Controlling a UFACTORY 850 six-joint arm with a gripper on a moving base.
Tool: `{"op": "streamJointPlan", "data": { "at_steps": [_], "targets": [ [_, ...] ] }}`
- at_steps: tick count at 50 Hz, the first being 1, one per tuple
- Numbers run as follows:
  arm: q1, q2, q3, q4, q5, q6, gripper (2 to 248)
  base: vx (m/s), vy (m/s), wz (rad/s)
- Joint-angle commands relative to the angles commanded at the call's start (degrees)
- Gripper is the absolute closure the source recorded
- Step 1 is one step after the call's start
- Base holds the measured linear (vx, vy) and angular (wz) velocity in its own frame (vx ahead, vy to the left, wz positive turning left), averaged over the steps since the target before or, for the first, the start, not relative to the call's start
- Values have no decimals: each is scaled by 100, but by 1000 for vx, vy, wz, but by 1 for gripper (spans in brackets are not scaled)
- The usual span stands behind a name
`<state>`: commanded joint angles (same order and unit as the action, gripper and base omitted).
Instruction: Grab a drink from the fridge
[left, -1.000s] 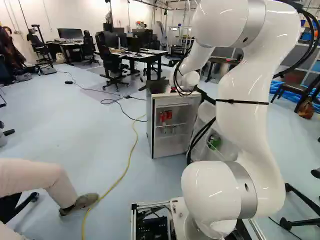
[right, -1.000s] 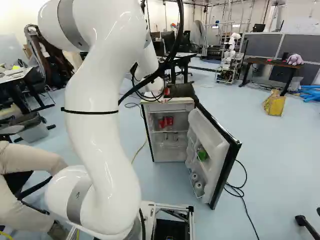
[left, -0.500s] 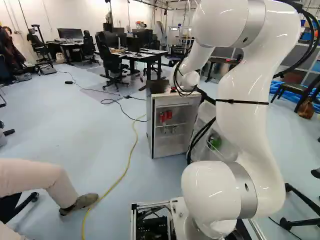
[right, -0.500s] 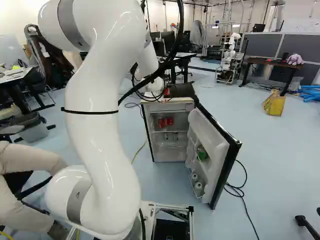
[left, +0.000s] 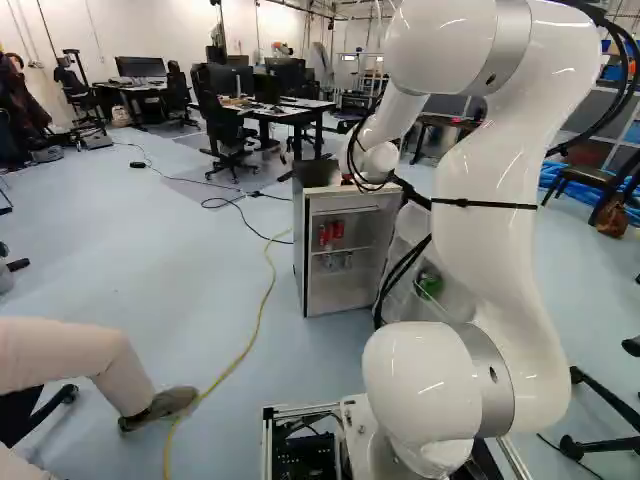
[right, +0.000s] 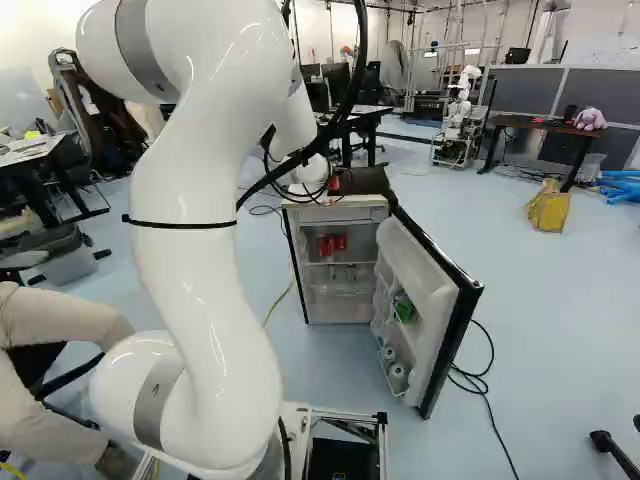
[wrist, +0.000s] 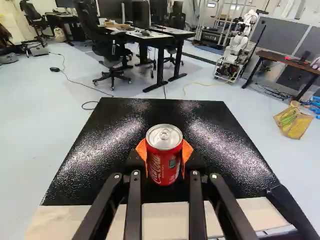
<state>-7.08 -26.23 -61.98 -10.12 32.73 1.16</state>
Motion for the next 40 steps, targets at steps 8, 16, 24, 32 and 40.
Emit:
{"op": "streamJointPlan", "data": {
  "at_steps": [8, 16, 24, 32, 40],
  "targets": [
    [0, -6, 0, 0, 0, 0, 163, 0, 0, 0],
    [0, -29, -2, 0, 0, 0, 163, 0, 0, 0],
    [0, -31, -2, 0, 0, 0, 163, 0, 0, 0],
    [0, -31, -2, 0, 0, 0, 163, 0, 0, 0],
    [0, -31, -2, 0, 0, 0, 157, 0, 0, 0]
  ]
}}
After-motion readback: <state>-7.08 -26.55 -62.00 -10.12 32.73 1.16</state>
